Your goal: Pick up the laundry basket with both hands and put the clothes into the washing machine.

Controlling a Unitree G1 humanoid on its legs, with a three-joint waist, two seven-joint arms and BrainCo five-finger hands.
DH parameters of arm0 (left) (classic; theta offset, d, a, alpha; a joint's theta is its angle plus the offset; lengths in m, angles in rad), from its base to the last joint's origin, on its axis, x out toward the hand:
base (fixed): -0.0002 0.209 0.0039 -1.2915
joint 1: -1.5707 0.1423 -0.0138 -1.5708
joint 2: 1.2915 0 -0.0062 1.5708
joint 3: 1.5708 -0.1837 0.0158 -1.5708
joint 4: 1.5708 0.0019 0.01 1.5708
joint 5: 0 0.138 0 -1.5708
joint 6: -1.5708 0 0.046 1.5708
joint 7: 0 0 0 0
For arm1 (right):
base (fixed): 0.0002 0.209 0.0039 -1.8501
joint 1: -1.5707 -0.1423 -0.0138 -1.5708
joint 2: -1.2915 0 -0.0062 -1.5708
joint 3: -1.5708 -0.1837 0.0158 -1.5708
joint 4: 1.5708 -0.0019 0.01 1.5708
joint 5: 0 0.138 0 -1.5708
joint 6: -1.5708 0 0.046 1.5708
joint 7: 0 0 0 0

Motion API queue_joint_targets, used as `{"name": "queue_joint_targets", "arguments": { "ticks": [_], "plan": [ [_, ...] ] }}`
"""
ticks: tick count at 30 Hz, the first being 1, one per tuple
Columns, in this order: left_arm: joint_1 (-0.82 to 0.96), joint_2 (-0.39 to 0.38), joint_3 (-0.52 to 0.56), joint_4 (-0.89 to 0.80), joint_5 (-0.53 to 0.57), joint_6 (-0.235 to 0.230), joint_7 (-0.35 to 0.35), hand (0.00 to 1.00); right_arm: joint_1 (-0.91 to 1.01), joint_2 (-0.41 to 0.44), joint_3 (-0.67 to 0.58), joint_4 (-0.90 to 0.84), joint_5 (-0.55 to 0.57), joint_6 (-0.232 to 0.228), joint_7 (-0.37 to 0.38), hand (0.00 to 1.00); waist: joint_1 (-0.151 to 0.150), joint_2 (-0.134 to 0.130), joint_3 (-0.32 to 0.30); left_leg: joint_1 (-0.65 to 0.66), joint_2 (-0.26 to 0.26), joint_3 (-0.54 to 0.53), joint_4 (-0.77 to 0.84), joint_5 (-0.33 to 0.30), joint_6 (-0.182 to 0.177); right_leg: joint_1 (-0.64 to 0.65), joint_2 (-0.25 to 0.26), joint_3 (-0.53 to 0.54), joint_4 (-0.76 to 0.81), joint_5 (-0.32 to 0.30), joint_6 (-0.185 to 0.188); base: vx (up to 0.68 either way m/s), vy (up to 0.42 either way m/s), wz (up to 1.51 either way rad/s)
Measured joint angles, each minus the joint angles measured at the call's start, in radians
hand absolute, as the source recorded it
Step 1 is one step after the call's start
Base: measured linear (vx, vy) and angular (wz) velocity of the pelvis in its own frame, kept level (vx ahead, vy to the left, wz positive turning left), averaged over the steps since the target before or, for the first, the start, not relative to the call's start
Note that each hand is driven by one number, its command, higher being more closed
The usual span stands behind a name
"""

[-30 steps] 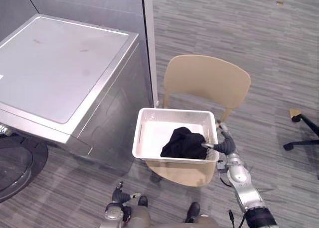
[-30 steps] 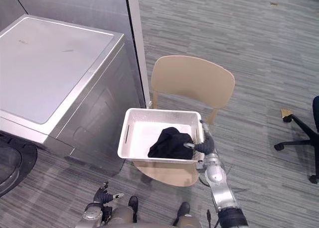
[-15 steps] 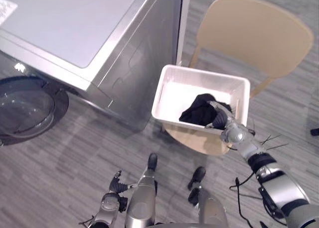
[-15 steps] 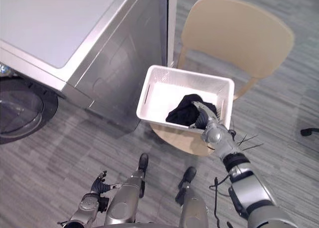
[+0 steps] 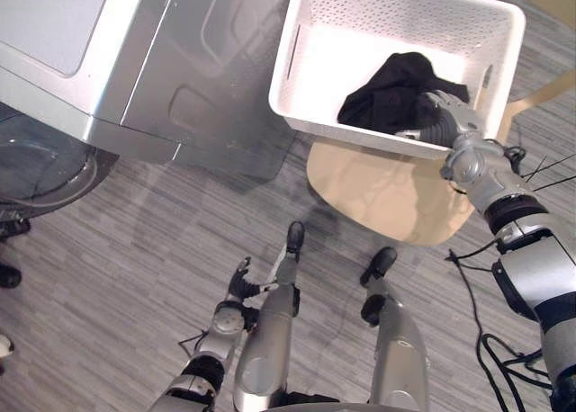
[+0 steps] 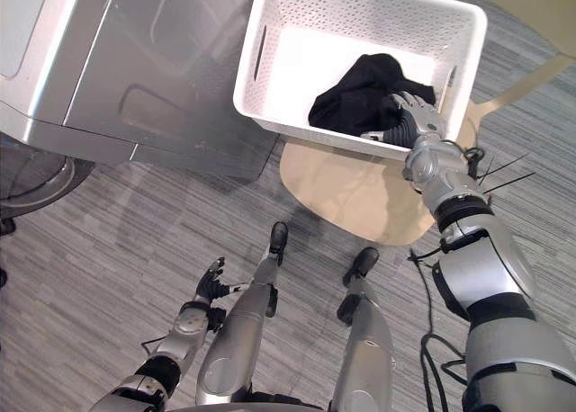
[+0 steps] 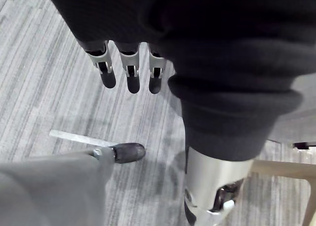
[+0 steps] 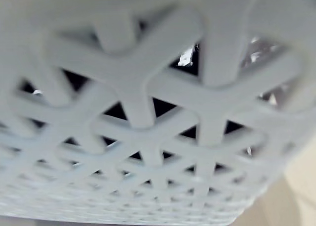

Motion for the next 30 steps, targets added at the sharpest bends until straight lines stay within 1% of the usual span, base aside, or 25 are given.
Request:
{"name": "queue_joint_targets", "arguments": {
  "ticks": [1,4,7,8,9,15,18,21,25,27,28,30],
  "plan": [
    [-0.004,-0.01,0.002,-0.009,0.0,0.001,0.0,0.0,-0.008,-0.004,0.016,-0.003,0.0,0.013,0.004,0.0,0.0,0.0,0.0,-0.004,-0.003,-0.001,0.0,0.0,0.0,-0.01,-0.008,-0.001,0.024,-0.017,0.002,0.04,-0.056,0.17],
    [-0.011,-0.03,0.01,-0.013,0.0,0.001,0.0,0.0,0.002,0.004,0.03,-0.036,0.017,0.025,0.015,0.0,-0.009,-0.001,0.0,0.001,-0.006,0.002,0.005,0.0,-0.001,-0.011,-0.022,-0.001,0.053,-0.04,0.003,0.04,-0.051,0.09],
    [-0.018,-0.044,0.01,-0.014,-0.001,0.002,0.0,0.0,0.01,0.017,0.026,-0.054,0.074,0.026,0.014,0.0,-0.008,-0.001,0.001,0.009,-0.004,0.007,0.008,0.0,-0.001,-0.011,-0.022,0.006,0.06,-0.045,0.0,0.01,-0.058,-0.06],
    [-0.019,-0.047,0.01,-0.014,-0.001,0.002,0.0,0.0,0.021,0.026,0.009,-0.062,0.094,0.026,0.013,0.0,-0.008,-0.002,0.001,0.014,-0.003,0.007,0.008,-0.001,-0.001,-0.011,-0.022,0.007,0.069,-0.049,-0.003,-0.01,-0.065,-0.04],
    [-0.019,-0.049,0.011,-0.014,-0.001,0.002,0.0,0.0,0.025,0.027,-0.002,-0.062,0.097,0.026,0.013,1.0,-0.008,-0.002,0.001,0.016,-0.002,0.008,0.008,-0.001,-0.001,-0.01,-0.022,0.008,0.069,-0.05,-0.003,-0.02,-0.066,-0.04],
    [-0.026,-0.051,0.01,-0.009,-0.001,0.004,0.0,0.0,0.058,0.078,-0.038,-0.061,0.103,0.026,0.013,1.0,-0.007,-0.006,0.003,0.047,0.004,0.014,0.007,-0.001,-0.001,0.009,-0.019,0.018,0.081,-0.053,-0.008,-0.04,-0.067,-0.04],
    [-0.032,-0.048,0.01,-0.009,-0.001,0.004,0.0,0.0,0.069,0.086,-0.057,-0.059,0.134,0.026,0.013,1.0,-0.008,-0.006,0.003,0.049,0.004,0.008,0.003,0.001,-0.003,0.012,-0.018,0.015,0.083,-0.053,-0.008,-0.05,-0.045,0.04],
    [-0.031,-0.041,0.011,-0.002,-0.002,0.006,0.0,0.0,0.098,0.095,-0.125,-0.066,0.207,0.026,0.013,1.0,-0.006,-0.009,0.005,0.069,0.008,0.008,-0.004,0.006,-0.009,0.031,-0.013,0.012,0.083,-0.052,-0.009,-0.03,-0.067,0.02],
    [-0.029,-0.017,0.023,0.016,-0.017,0.007,0.0,0.0,0.16,0.11,-0.207,-0.177,0.318,0.023,0.017,1.0,-0.015,-0.018,0.008,0.11,0.011,0.008,-0.006,0.005,-0.009,0.073,-0.004,0.013,0.073,-0.052,-0.009,0.0,-0.062,-0.02],
    [-0.027,-0.01,0.051,0.022,-0.017,0.01,0.0,0.0,0.193,0.112,-0.249,-0.241,0.368,0.022,0.019,1.0,-0.018,-0.028,0.011,0.124,0.014,0.008,-0.006,0.005,-0.009,0.09,-0.001,0.013,0.069,-0.052,-0.009,-0.01,-0.06,-0.02],
    [-0.023,0.001,0.06,0.03,-0.017,0.016,-0.001,0.0,0.227,0.12,-0.301,-0.3,0.431,0.017,0.022,1.0,-0.022,-0.039,0.015,0.144,0.015,0.008,-0.007,0.005,-0.009,0.109,0.003,0.014,0.065,-0.052,-0.009,-0.01,-0.063,-0.01],
    [-0.015,0.01,0.074,0.038,-0.017,0.024,-0.002,0.0,0.263,0.125,-0.343,-0.348,0.475,0.009,0.037,1.0,-0.027,-0.054,0.013,0.165,0.016,0.009,-0.01,0.005,-0.008,0.129,0.005,0.015,0.061,-0.052,-0.009,-0.01,-0.048,-0.01]
  ]
}}
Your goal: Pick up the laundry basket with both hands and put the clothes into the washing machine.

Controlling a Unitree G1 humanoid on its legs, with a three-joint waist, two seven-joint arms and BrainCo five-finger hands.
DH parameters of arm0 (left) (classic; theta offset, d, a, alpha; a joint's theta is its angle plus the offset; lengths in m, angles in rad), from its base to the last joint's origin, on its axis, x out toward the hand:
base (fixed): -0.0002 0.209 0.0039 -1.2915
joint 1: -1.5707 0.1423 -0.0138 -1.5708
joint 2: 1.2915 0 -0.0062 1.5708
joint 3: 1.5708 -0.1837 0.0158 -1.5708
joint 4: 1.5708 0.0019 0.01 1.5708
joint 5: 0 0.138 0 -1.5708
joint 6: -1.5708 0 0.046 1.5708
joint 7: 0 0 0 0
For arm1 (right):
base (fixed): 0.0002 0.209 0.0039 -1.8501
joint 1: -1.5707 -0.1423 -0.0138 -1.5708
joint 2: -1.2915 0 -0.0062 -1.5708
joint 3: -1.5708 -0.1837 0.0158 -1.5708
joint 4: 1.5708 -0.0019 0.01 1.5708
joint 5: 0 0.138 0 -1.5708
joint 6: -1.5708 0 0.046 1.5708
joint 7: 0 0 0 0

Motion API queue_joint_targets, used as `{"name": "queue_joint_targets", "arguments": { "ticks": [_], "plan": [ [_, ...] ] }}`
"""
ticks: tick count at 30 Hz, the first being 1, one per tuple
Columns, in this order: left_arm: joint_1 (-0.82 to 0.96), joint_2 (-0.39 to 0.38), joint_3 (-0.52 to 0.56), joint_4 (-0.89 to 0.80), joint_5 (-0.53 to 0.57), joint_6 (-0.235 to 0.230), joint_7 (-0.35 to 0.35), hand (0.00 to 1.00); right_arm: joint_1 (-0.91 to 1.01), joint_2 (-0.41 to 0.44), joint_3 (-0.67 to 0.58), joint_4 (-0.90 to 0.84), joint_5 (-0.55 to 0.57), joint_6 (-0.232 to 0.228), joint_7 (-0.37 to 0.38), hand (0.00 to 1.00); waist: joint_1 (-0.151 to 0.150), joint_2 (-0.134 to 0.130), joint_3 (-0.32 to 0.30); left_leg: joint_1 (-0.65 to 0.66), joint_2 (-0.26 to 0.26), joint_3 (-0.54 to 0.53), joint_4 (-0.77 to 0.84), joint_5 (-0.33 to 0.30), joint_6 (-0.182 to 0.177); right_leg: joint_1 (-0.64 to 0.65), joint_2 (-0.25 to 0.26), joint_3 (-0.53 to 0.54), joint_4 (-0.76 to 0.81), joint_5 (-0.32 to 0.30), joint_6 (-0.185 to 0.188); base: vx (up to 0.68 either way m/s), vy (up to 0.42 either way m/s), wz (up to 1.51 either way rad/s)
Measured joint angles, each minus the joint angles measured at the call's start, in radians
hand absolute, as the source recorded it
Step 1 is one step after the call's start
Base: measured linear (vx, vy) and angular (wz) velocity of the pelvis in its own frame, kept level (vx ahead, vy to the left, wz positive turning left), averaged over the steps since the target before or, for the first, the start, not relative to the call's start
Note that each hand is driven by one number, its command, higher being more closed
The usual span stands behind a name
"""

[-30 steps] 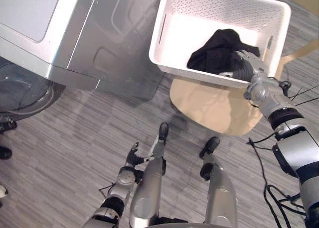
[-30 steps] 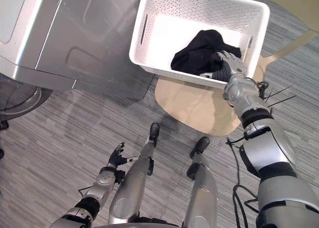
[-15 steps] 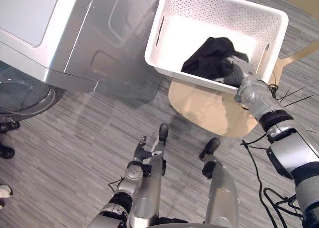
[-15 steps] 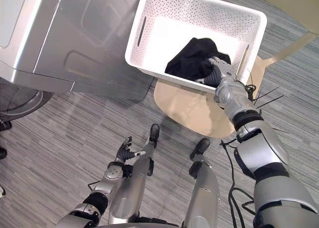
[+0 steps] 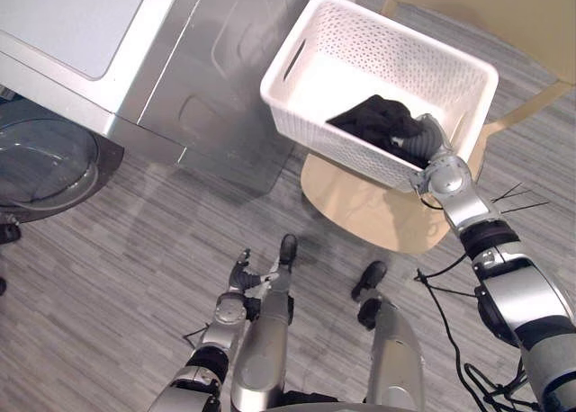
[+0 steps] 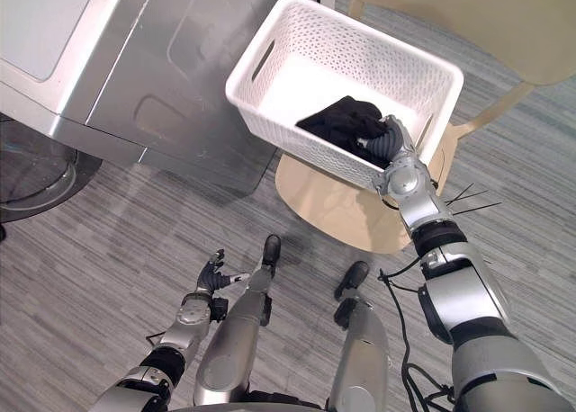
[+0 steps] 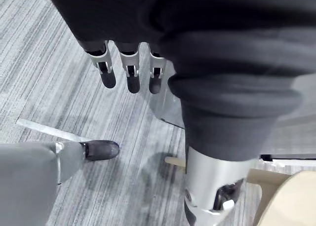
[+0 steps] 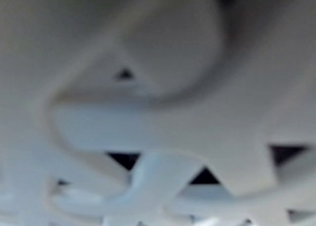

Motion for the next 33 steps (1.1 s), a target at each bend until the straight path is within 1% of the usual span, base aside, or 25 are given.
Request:
{"name": "queue_joint_targets", "arguments": {
  "ticks": [2,3,4,6,7,8,9,12,14,15,16,17,20,23,25,29,30,31,33],
  "plan": [
    [0.031,0.019,0.02,0.002,0.001,0.002,0.0,0.0,0.052,0.016,-0.054,-0.069,0.079,-0.026,0.002,1.0,-0.014,-0.022,-0.004,0.044,-0.001,0.001,-0.023,-0.001,0.001,0.039,0.01,0.001,-0.018,-0.001,0.002,-0.01,-0.02,-0.04],
    [0.038,0.025,0.022,0.004,0.001,0.004,0.0,0.0,0.067,0.02,-0.071,-0.091,0.094,-0.028,0.002,1.0,-0.017,-0.028,-0.006,0.052,0.0,0.001,-0.027,-0.001,0.001,0.046,0.01,0.002,-0.021,-0.002,0.004,-0.01,-0.02,-0.04],
    [0.056,0.034,0.023,0.006,0.007,0.006,0.0,0.0,0.102,0.034,-0.111,-0.138,0.162,-0.046,0.002,1.0,-0.023,-0.042,-0.013,0.065,0.001,0.0,-0.034,-0.004,0.006,0.058,0.014,0.004,-0.031,-0.01,0.016,-0.01,-0.022,-0.04],
    [0.079,0.044,0.024,0.015,0.008,0.011,0.0,0.0,0.149,0.077,-0.177,-0.207,0.241,-0.064,0.001,1.0,-0.028,-0.064,-0.027,0.08,0.002,0.009,-0.049,-0.005,0.007,0.061,0.016,0.013,-0.031,-0.011,0.017,0.01,-0.018,-0.08],
    [0.088,0.046,0.024,0.018,0.009,0.016,0.0,0.0,0.162,0.099,-0.205,-0.234,0.275,-0.07,0.0,1.0,-0.034,-0.068,-0.03,0.086,0.003,0.011,-0.054,-0.005,0.007,0.068,0.017,0.013,-0.031,-0.011,0.017,0.05,-0.022,-0.04],
    [0.106,0.047,0.025,0.022,0.01,0.024,0.0,0.0,0.193,0.133,-0.242,-0.284,0.349,-0.093,0.0,1.0,-0.039,-0.075,-0.036,0.107,0.003,0.013,-0.06,-0.005,0.007,0.084,0.017,0.014,-0.035,-0.011,0.019,0.06,-0.022,-0.06],
    [0.125,0.045,0.026,0.024,0.012,0.026,-0.001,0.0,0.235,0.15,-0.256,-0.329,0.401,-0.114,0.0,1.0,-0.041,-0.081,-0.058,0.117,0.001,0.02,-0.062,-0.002,0.002,0.093,0.018,0.019,-0.043,-0.008,0.018,0.07,-0.016,-0.06],
    [0.174,0.037,0.047,0.024,0.018,0.026,-0.001,0.0,0.326,0.163,-0.238,-0.375,0.44,-0.14,0.003,1.0,-0.047,-0.084,-0.13,0.136,0.002,0.027,-0.063,-0.004,0.003,0.134,0.03,0.016,-0.091,0.006,0.023,0.11,-0.007,-0.03],
    [0.199,0.036,0.057,0.024,0.019,0.027,-0.001,0.0,0.359,0.162,-0.211,-0.381,0.408,-0.14,0.007,1.0,-0.052,-0.084,-0.166,0.159,0.002,0.037,-0.064,-0.011,0.003,0.167,0.036,0.019,-0.121,0.016,0.027,0.11,-0.005,-0.09],
    [0.212,0.036,0.057,0.024,0.019,0.026,-0.001,0.0,0.373,0.162,-0.189,-0.381,0.373,-0.139,0.018,1.0,-0.058,-0.084,-0.186,0.172,0.003,0.042,-0.064,-0.016,0.002,0.185,0.042,0.022,-0.144,0.024,0.031,0.07,0.002,-0.12],
    [0.222,0.036,0.058,0.024,0.019,0.026,-0.002,0.0,0.382,0.162,-0.167,-0.381,0.314,-0.135,0.029,1.0,-0.064,-0.086,-0.199,0.18,0.003,0.044,-0.064,-0.02,0.0,0.2,0.046,0.024,-0.164,0.03,0.033,0.05,0.005,-0.13],
    [0.226,0.036,0.057,0.024,0.02,0.026,-0.002,0.0,0.387,0.162,-0.159,-0.381,0.286,-0.132,0.036,1.0,-0.066,-0.086,-0.207,0.18,0.004,0.045,-0.063,-0.021,-0.001,0.201,0.048,0.026,-0.17,0.034,0.033,0.04,0.006,-0.13],
    [0.226,0.037,0.057,0.027,0.029,0.026,-0.003,0.0,0.398,0.161,-0.125,-0.377,0.137,-0.113,0.043,1.0,-0.069,-0.088,-0.218,0.18,0.009,0.052,-0.063,-0.027,-0.003,0.207,0.062,0.039,-0.208,0.059,0.035,-0.01,0.004,-0.16],
    [0.228,0.036,0.053,0.036,0.046,0.026,-0.003,0.0,0.403,0.161,-0.094,-0.335,0.062,-0.099,0.042,1.0,-0.068,-0.088,-0.218,0.187,0.009,0.052,-0.063,-0.028,-0.003,0.226,0.067,0.038,-0.234,0.072,0.04,-0.04,0.012,-0.01],
    [0.227,0.036,0.053,0.039,0.05,0.026,-0.003,0.0,0.412,0.162,-0.084,-0.328,0.036,-0.099,0.042,1.0,-0.067,-0.088,-0.218,0.187,0.009,0.052,-0.064,-0.029,-0.002,0.23,0.07,0.038,-0.248,0.081,0.038,-0.04,0.02,0.0],
    [0.231,0.037,0.054,0.044,0.057,0.027,-0.002,0.0,0.432,0.178,-0.082,-0.318,0.032,-0.096,0.042,1.0,-0.067,-0.088,-0.219,0.187,0.008,0.052,-0.065,-0.031,0.001,0.243,0.075,0.043,-0.276,0.092,0.042,-0.03,0.021,0.02],
    [0.232,0.039,0.054,0.044,0.06,0.028,-0.002,0.0,0.441,0.185,-0.083,-0.318,0.032,-0.096,0.041,1.0,-0.069,-0.088,-0.219,0.188,0.008,0.052,-0.065,-0.034,-0.003,0.249,0.078,0.045,-0.284,0.093,0.043,-0.01,0.012,0.06],
    [0.233,0.04,0.054,0.045,0.06,0.031,-0.002,0.0,0.45,0.195,-0.087,-0.321,0.033,-0.096,0.04,1.0,-0.07,-0.088,-0.224,0.188,0.008,0.051,-0.065,-0.034,-0.003,0.253,0.08,0.045,-0.293,0.099,0.048,0.0,0.009,0.04],
    [0.235,0.039,0.055,0.049,0.06,0.035,-0.002,0.0,0.472,0.21,-0.103,-0.339,0.036,-0.095,0.038,1.0,-0.068,-0.087,-0.236,0.188,0.007,0.052,-0.066,-0.034,-0.001,0.257,0.081,0.045,-0.301,0.103,0.046,0.03,0.0,0.0]
  ]
}}
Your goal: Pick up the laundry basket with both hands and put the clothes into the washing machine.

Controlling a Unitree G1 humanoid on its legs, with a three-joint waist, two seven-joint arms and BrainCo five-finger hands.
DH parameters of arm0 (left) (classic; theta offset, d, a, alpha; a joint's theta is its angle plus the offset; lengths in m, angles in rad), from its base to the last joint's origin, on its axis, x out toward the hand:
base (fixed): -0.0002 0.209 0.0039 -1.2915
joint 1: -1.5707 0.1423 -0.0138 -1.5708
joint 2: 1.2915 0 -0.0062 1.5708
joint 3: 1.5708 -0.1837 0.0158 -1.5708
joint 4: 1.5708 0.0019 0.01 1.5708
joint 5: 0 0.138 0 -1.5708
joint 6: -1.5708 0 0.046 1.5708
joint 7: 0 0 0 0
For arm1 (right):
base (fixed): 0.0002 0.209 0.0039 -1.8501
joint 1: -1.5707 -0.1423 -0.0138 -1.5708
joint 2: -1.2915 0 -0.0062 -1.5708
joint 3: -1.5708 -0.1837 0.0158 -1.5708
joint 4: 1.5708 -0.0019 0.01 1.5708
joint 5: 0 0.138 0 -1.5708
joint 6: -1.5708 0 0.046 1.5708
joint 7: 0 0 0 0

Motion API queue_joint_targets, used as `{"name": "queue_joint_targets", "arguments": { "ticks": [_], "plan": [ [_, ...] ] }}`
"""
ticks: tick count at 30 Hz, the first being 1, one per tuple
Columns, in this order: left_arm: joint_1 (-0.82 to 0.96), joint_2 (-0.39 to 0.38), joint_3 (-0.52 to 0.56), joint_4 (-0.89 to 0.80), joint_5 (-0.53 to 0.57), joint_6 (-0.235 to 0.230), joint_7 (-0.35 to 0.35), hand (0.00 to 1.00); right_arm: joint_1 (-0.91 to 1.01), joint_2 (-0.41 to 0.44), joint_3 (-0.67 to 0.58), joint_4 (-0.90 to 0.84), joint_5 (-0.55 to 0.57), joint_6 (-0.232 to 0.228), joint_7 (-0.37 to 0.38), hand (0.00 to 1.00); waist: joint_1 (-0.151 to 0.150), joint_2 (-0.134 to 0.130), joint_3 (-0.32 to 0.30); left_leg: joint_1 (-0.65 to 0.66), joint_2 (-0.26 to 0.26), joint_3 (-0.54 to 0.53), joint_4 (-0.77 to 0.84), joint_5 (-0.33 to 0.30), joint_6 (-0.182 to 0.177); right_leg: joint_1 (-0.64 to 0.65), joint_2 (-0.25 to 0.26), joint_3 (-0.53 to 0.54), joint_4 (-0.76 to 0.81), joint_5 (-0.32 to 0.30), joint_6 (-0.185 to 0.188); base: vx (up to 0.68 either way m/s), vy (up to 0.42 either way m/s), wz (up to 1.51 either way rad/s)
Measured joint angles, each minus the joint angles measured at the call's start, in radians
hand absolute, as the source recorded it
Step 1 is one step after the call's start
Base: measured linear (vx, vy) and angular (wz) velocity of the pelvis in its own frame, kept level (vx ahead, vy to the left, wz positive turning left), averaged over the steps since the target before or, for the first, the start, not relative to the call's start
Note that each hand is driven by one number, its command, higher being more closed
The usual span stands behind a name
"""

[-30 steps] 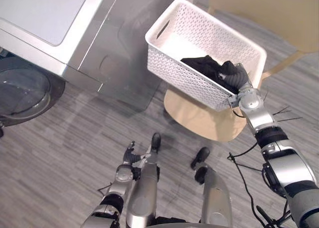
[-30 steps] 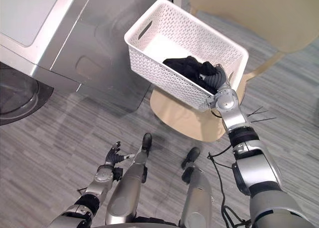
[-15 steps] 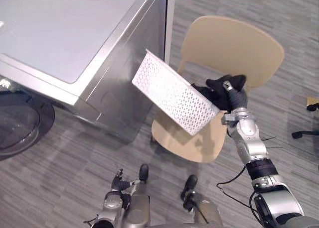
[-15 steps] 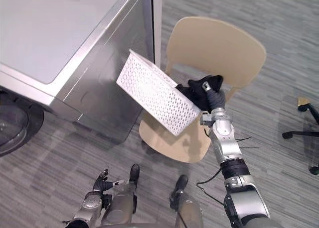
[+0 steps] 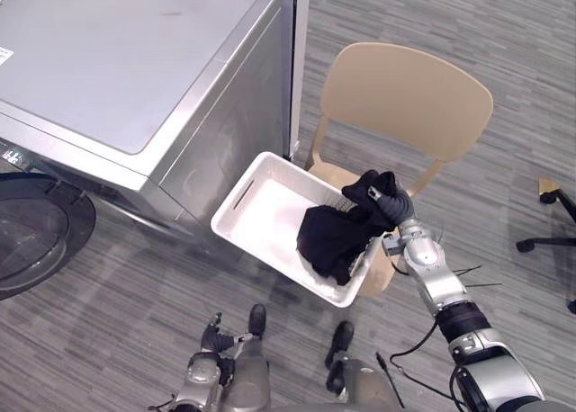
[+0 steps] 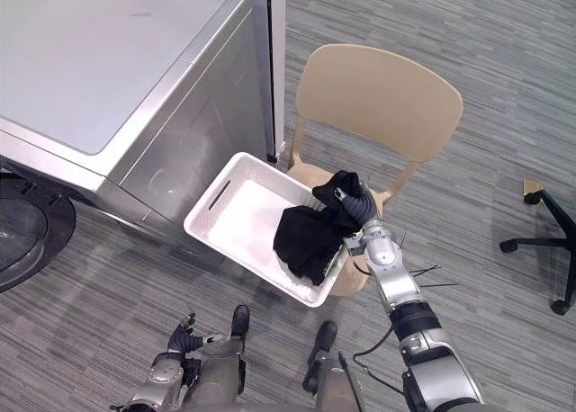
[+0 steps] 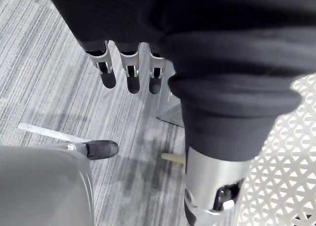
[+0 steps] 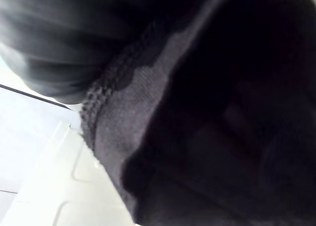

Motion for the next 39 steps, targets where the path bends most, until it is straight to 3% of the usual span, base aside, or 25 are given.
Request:
{"name": "queue_joint_targets", "arguments": {
  "ticks": [6,9,20,24,27,28,29,30,31,32,34,36,37,38,39],
  "plan": [
    [0.034,-0.005,0.046,0.0,0.003,0.007,0.002,0.0,0.123,0.117,-0.118,-0.271,0.098,-0.019,-0.041,1.0,-0.022,-0.001,-0.028,0.035,-0.002,0.0,0.0,-0.011,0.001,0.056,0.008,-0.003,-0.049,0.017,-0.002,0.07,0.0,0.01],
    [0.052,-0.005,0.048,0.003,0.004,0.011,0.002,0.0,0.175,0.167,-0.145,-0.384,0.188,-0.068,-0.04,1.0,-0.023,0.0,-0.069,0.048,0.0,0.004,0.0,-0.024,-0.003,0.081,0.017,0.0,-0.082,0.026,0.0,0.05,0.002,-0.04],
    [0.069,-0.02,0.076,0.021,0.019,0.009,0.002,0.0,0.205,0.186,-0.143,-0.622,0.332,-0.13,-0.014,1.0,-0.024,0.002,-0.095,0.109,0.009,0.03,-0.01,-0.041,-0.003,0.128,0.028,0.029,-0.103,0.031,-0.004,0.03,0.01,-0.09],
    [0.071,-0.019,0.076,0.037,0.018,0.004,0.002,0.0,0.236,0.198,-0.048,-0.689,0.369,-0.149,0.031,1.0,-0.022,-0.001,-0.103,0.131,0.013,0.071,0.006,-0.061,0.0,0.112,0.027,0.078,-0.063,0.024,-0.005,0.01,0.022,-0.29],
    [0.068,-0.012,0.074,0.041,0.017,0.0,0.002,0.0,0.23,0.224,0.037,-0.688,0.366,-0.15,0.046,1.0,-0.025,-0.004,-0.099,0.111,0.012,0.105,0.086,-0.103,0.004,0.036,0.006,0.147,0.086,-0.03,-0.005,-0.07,0.035,-0.42],
    [0.063,-0.011,0.07,0.041,0.017,-0.003,0.002,0.0,0.23,0.234,0.048,-0.688,0.363,-0.15,0.045,1.0,-0.027,-0.005,-0.092,0.088,0.009,0.093,0.129,-0.119,0.008,0.025,0.001,0.187,0.127,-0.043,0.01,-0.1,0.018,0.28],
    [0.055,-0.012,0.068,0.042,0.017,-0.007,0.002,0.0,0.228,0.238,0.045,-0.692,0.355,-0.152,0.04,1.0,-0.029,-0.002,-0.091,0.054,0.02,0.064,0.159,-0.128,0.018,0.02,0.004,0.244,0.159,-0.073,0.054,-0.1,0.0,0.57],
    [0.046,-0.012,0.069,0.042,0.016,-0.009,0.002,0.0,0.228,0.239,0.039,-0.699,0.354,-0.153,0.038,1.0,-0.03,0.004,-0.085,0.035,0.022,0.042,0.171,-0.13,0.023,-0.002,-0.004,0.287,0.245,-0.134,0.048,-0.09,-0.052,1.19],
    [0.037,-0.008,0.068,0.042,0.011,-0.014,0.004,0.0,0.228,0.241,0.02,-0.708,0.345,-0.158,0.021,1.0,-0.034,-0.005,-0.082,0.005,0.01,-0.026,0.191,-0.124,0.021,-0.037,-0.004,0.336,0.48,-0.241,0.03,-0.03,-0.162,1.56],
    [0.03,0.006,0.074,0.041,0.0,-0.013,0.009,0.0,0.225,0.249,0.021,-0.718,0.321,-0.161,0.006,1.0,-0.031,-0.022,-0.079,-0.019,-0.006,-0.082,0.193,-0.104,0.007,-0.025,-0.006,0.372,0.604,-0.295,0.048,-0.03,-0.219,1.57],
    [0.032,0.021,0.086,0.04,-0.008,-0.013,0.026,0.0,0.2,0.258,0.034,-0.729,0.302,-0.161,0.001,1.0,-0.023,-0.054,-0.084,-0.061,-0.027,-0.153,0.197,-0.068,-0.023,-0.004,0.007,0.423,0.632,-0.37,0.047,-0.14,-0.332,1.26],
    [0.037,0.013,0.093,0.034,-0.021,-0.015,0.032,0.0,0.176,0.257,0.036,-0.73,0.277,-0.165,-0.003,1.0,-0.009,-0.041,-0.078,-0.09,-0.026,-0.199,0.173,-0.042,-0.038,0.023,0.041,0.437,0.542,-0.431,0.024,-0.26,-0.342,0.74],
    [0.042,-0.003,0.096,0.018,-0.036,-0.018,0.043,0.0,0.157,0.255,0.036,-0.73,0.276,-0.165,-0.016,1.0,0.019,-0.031,-0.077,-0.112,-0.007,-0.205,0.154,-0.023,-0.031,0.057,0.06,0.429,0.452,-0.486,0.001,-0.26,-0.251,0.14],
    [0.042,-0.016,0.097,0.016,-0.043,-0.018,0.048,0.0,0.147,0.248,0.033,-0.73,0.276,-0.166,-0.022,1.0,0.028,-0.006,-0.061,-0.119,0.006,-0.222,0.153,-0.009,-0.032,0.057,0.08,0.419,0.447,-0.487,-0.009,-0.33,-0.294,0.44],
    [0.045,-0.039,0.098,-0.008,-0.054,-0.021,0.049,0.0,0.148,0.231,0.025,-0.727,0.275,-0.167,-0.04,1.0,0.022,0.024,-0.051,-0.135,0.021,-0.262,0.144,0.011,-0.007,0.057,0.107,0.367,0.451,-0.476,-0.023,-0.21,-0.147,0.79]
  ]
}}
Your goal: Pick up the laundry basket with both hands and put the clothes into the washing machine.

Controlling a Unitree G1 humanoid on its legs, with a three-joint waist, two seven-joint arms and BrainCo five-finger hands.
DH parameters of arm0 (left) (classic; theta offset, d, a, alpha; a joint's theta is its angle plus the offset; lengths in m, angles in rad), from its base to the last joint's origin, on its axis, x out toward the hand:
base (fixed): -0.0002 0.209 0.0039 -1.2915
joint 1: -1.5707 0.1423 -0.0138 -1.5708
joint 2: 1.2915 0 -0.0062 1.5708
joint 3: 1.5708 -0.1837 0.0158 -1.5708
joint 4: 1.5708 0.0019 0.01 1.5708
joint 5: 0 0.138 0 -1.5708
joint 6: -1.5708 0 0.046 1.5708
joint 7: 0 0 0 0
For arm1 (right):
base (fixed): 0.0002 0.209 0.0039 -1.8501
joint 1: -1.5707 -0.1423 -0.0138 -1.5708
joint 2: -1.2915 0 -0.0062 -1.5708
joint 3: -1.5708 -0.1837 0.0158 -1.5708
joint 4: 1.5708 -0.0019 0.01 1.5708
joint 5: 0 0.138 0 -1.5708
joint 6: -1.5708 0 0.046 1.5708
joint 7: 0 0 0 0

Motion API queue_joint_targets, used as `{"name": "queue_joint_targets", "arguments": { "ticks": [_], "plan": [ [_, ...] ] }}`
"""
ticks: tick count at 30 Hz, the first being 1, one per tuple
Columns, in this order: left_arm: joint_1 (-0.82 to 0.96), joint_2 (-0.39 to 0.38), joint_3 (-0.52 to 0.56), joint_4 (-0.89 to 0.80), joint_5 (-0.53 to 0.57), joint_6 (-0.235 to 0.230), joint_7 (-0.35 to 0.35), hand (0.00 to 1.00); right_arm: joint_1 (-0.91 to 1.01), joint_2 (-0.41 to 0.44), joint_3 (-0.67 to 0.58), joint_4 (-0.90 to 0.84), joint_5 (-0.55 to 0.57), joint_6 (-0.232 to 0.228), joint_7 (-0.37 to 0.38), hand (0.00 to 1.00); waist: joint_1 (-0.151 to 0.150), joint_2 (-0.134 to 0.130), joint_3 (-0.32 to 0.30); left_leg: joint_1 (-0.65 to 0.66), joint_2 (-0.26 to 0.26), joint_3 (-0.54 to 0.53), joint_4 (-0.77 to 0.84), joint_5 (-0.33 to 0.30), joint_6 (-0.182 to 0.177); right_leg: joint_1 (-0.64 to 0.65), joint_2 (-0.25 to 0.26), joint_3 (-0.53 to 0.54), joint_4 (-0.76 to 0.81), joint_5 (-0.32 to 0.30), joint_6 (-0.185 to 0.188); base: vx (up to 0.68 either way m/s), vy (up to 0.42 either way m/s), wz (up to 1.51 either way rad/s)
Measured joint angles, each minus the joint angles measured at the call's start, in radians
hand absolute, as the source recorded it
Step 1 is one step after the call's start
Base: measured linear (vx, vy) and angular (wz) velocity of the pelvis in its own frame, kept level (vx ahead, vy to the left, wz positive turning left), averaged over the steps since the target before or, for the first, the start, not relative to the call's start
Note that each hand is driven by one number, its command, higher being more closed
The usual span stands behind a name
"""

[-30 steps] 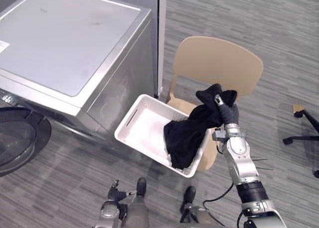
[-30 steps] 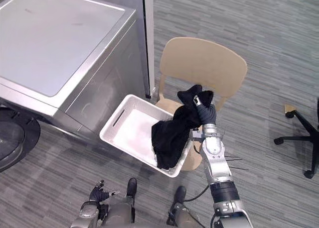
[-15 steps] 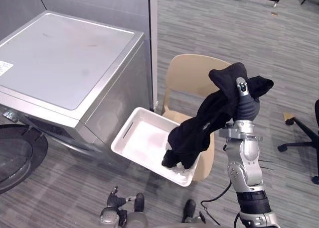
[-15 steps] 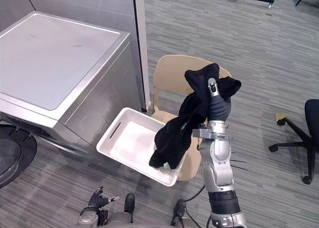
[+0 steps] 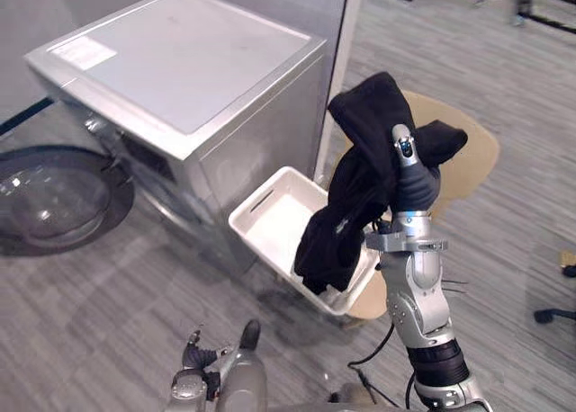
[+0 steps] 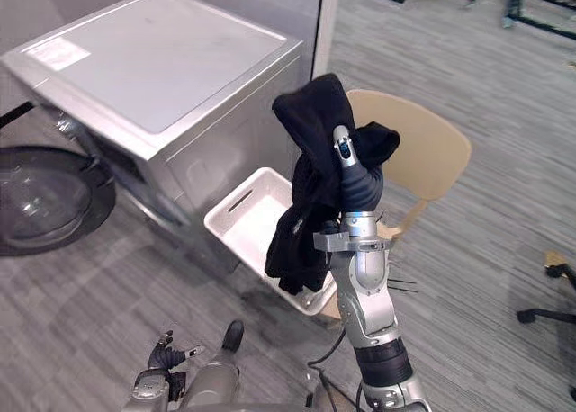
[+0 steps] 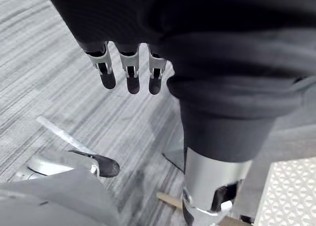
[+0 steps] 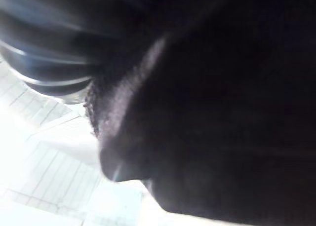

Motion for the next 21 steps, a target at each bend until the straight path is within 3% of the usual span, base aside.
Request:
{"name": "queue_joint_targets", "arguments": {
  "ticks": [1,2,3,4,6,8,9,10,11,13,14,16,17,21],
  "plan": [
    [0.013,-0.007,-0.023,-0.035,-0.011,-0.005,0.001,0.0,0.004,-0.019,-0.008,0.002,-0.001,0.001,-0.007,1.0,-0.004,0.025,0.003,-0.005,0.014,-0.028,-0.018,-0.006,0.026,0.002,0.021,-0.044,0.003,0.003,-0.011,-0.26,-0.202,0.91],
    [0.022,-0.01,-0.037,-0.049,-0.017,-0.008,0.001,0.0,0.004,-0.029,-0.009,0.002,-0.007,0.001,-0.017,1.0,-0.005,0.033,0.007,-0.004,0.028,-0.02,-0.037,-0.028,0.046,0.007,0.031,-0.062,-0.002,0.011,-0.026,-0.21,-0.166,0.8],
    [0.024,-0.008,-0.075,-0.063,-0.028,-0.019,0.001,0.0,-0.003,-0.043,-0.01,0.006,-0.033,0.002,-0.029,1.0,-0.001,0.03,0.008,0.003,0.053,0.033,-0.08,-0.117,0.119,0.013,0.031,-0.086,-0.043,0.044,-0.051,-0.23,-0.164,0.83],
    [0.01,-0.013,-0.093,-0.071,-0.027,-0.018,0.001,0.0,-0.019,-0.051,-0.018,0.008,-0.045,0.002,-0.029,1.0,-0.007,0.021,0.017,-0.018,0.047,0.11,-0.059,-0.146,0.121,0.023,0.011,-0.134,-0.089,0.076,-0.069,-0.16,-0.09,0.89],
    [0.021,-0.012,-0.141,-0.122,-0.025,-0.019,0.0,0.0,-0.027,-0.057,-0.035,0.01,-0.064,0.002,-0.028,1.0,-0.027,0.007,0.019,-0.037,-0.015,0.205,0.1,-0.116,0.083,0.02,-0.04,-0.185,-0.103,0.092,-0.072,-0.1,-0.056,0.93],
    [0.063,-0.011,-0.147,-0.245,-0.022,-0.022,0.001,0.0,-0.028,-0.066,-0.042,0.009,-0.081,0.003,-0.028,1.0,-0.049,0.016,0.013,0.005,-0.031,0.325,0.256,-0.156,0.1,0.019,-0.053,-0.231,-0.112,0.104,-0.069,-0.08,-0.052,0.84],
    [0.071,-0.009,-0.151,-0.277,-0.022,-0.026,0.001,0.0,-0.028,-0.073,-0.046,0.008,-0.083,0.002,-0.028,1.0,-0.058,0.025,0.012,0.001,-0.029,0.354,0.236,-0.137,0.096,0.018,-0.049,-0.257,-0.109,0.109,-0.069,-0.11,-0.054,1.1],
    [0.074,0.004,-0.182,-0.375,-0.017,-0.042,0.002,0.0,-0.034,-0.079,-0.051,0.009,-0.096,0.008,-0.026,1.0,-0.049,0.018,0.008,0.021,-0.045,0.356,0.117,-0.03,0.064,0.023,-0.055,-0.293,-0.161,0.144,-0.076,-0.11,-0.011,0.92],
    [0.07,0.012,-0.19,-0.408,-0.015,-0.051,0.002,0.0,-0.039,-0.079,-0.05,0.008,-0.108,0.008,-0.024,1.0,-0.045,0.011,0.003,0.044,-0.054,0.353,0.045,0.009,0.055,0.031,-0.062,-0.31,-0.201,0.165,-0.083,-0.1,-0.005,0.93],
    [0.076,0.012,-0.219,-0.494,0.009,-0.069,0.003,0.0,-0.063,-0.072,-0.007,0.006,-0.117,0.007,0.0,1.0,-0.047,0.013,0.003,0.081,-0.034,0.446,0.153,-0.111,0.101,0.071,-0.077,-0.372,-0.255,0.2,-0.071,-0.04,0.008,0.75],
    [0.082,0.009,-0.237,-0.532,0.014,-0.079,0.001,0.0,-0.059,-0.071,0.003,0.003,-0.117,0.006,0.006,1.0,-0.058,0.02,0.001,0.12,-0.02,0.484,0.14,-0.128,0.095,0.093,-0.08,-0.397,-0.263,0.201,-0.069,-0.04,0.036,0.84],
    [0.087,0.007,-0.303,-0.641,0.016,-0.103,0.0,0.0,-0.058,-0.069,0.034,-0.006,-0.116,0.003,0.024,1.0,-0.075,0.034,-0.016,0.181,-0.026,0.479,0.013,-0.12,0.069,0.112,-0.074,-0.454,-0.277,0.21,-0.052,-0.05,0.114,0.85],
    [0.077,0.007,-0.334,-0.692,0.028,-0.116,0.002,0.0,-0.054,-0.059,0.055,-0.021,-0.111,0.003,0.043,1.0,-0.074,0.026,-0.02,0.184,-0.041,0.464,-0.025,-0.098,0.058,0.112,-0.08,-0.464,-0.289,0.216,-0.042,-0.07,0.139,0.54],
    [0.074,0.014,-0.415,-0.847,0.06,-0.136,0.004,0.0,-0.056,-0.023,0.249,-0.023,-0.044,0.005,0.118,1.0,-0.068,0.021,-0.029,0.236,-0.081,0.455,-0.092,-0.073,0.079,0.151,-0.102,-0.466,-0.32,0.235,-0.012,-0.05,0.136,0.18]
  ]
}}
